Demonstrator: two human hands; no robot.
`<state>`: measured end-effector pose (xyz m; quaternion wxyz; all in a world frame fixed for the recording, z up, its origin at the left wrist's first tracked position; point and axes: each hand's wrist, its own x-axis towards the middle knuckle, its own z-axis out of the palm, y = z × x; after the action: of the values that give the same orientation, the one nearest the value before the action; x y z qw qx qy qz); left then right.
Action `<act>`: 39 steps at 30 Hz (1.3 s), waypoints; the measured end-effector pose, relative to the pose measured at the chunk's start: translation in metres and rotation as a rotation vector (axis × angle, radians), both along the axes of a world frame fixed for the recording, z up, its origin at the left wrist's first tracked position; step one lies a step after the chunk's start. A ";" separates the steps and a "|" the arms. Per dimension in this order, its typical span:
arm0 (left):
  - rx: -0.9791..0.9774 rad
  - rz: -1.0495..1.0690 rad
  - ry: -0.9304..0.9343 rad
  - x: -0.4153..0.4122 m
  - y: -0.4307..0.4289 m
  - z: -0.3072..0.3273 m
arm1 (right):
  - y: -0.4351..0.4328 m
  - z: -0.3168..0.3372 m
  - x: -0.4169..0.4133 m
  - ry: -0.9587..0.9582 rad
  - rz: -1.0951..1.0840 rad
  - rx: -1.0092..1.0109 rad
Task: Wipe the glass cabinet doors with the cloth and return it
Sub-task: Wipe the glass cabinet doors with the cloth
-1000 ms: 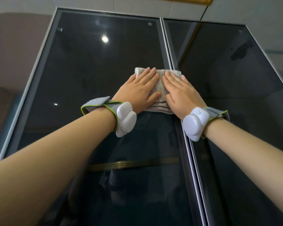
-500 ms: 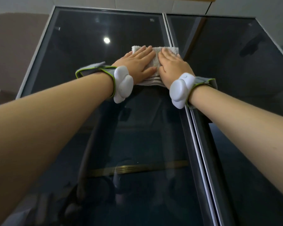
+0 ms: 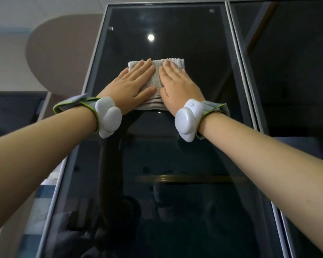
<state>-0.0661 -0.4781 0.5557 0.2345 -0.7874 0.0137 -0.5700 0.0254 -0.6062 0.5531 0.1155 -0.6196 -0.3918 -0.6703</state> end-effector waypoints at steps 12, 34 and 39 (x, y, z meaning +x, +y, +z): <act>0.008 0.008 -0.028 0.013 -0.017 -0.052 | -0.024 -0.051 0.014 -0.042 -0.044 -0.068; 0.030 0.005 -0.058 0.066 -0.099 0.015 | -0.087 0.023 0.044 0.223 -0.039 0.042; -0.001 0.033 -0.059 0.043 -0.063 0.021 | -0.051 0.034 0.025 0.185 0.000 0.020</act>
<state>-0.0235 -0.5414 0.5769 0.2434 -0.7706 -0.0064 -0.5890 0.0501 -0.6572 0.5875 0.1573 -0.6778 -0.3727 -0.6140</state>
